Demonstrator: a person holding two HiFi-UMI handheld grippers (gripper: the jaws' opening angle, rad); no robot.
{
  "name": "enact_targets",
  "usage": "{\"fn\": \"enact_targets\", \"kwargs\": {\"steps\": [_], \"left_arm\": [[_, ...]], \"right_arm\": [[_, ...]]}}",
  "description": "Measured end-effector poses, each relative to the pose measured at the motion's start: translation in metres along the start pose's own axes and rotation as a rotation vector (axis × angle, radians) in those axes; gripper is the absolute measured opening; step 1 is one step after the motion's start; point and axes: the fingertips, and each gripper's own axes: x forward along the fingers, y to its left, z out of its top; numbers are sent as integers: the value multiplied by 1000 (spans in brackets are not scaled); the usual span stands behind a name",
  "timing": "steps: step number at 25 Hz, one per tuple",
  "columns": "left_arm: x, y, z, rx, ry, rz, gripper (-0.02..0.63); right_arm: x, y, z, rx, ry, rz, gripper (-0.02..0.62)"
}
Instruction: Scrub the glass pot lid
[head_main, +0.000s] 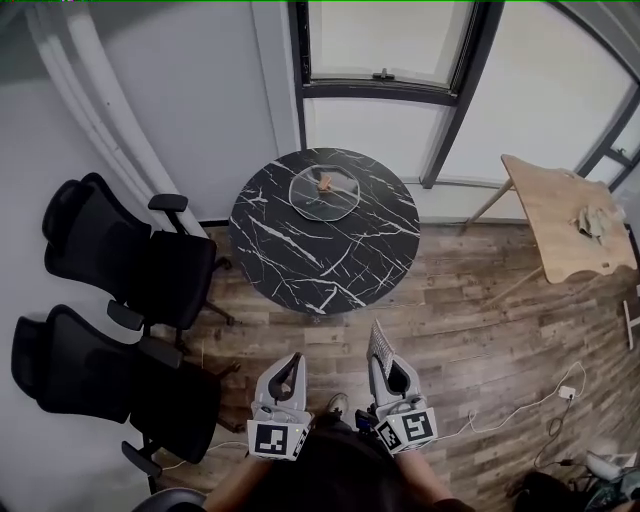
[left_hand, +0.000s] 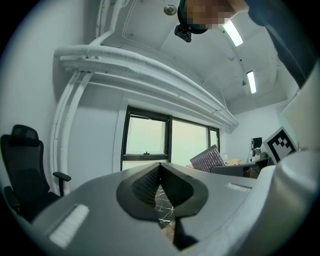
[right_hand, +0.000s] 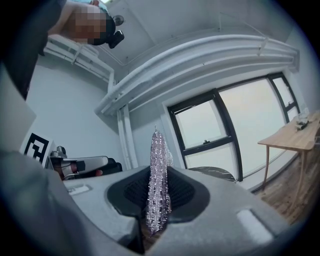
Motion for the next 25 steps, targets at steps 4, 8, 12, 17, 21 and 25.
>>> {"fn": "enact_targets", "kwargs": {"steps": [4, 8, 12, 17, 21, 25], "left_arm": [[4, -5, -9, -1, 10, -5, 3], [20, -2, -13, 1, 15, -18, 3], [43, 8, -22, -18, 31, -31, 3], [82, 25, -11, -17, 7, -56, 3], [101, 45, -9, 13, 16, -78, 3], [118, 79, -13, -4, 29, -80, 3]], "right_arm": [[-3, -6, 0, 21, 1, 3, 77], [9, -12, -5, 26, 17, 1, 77], [26, -17, -2, 8, 19, -7, 77], [51, -27, 9, -1, 3, -37, 77], [81, -31, 14, -19, 7, -61, 77], [115, -29, 11, -17, 11, -85, 77]]}}
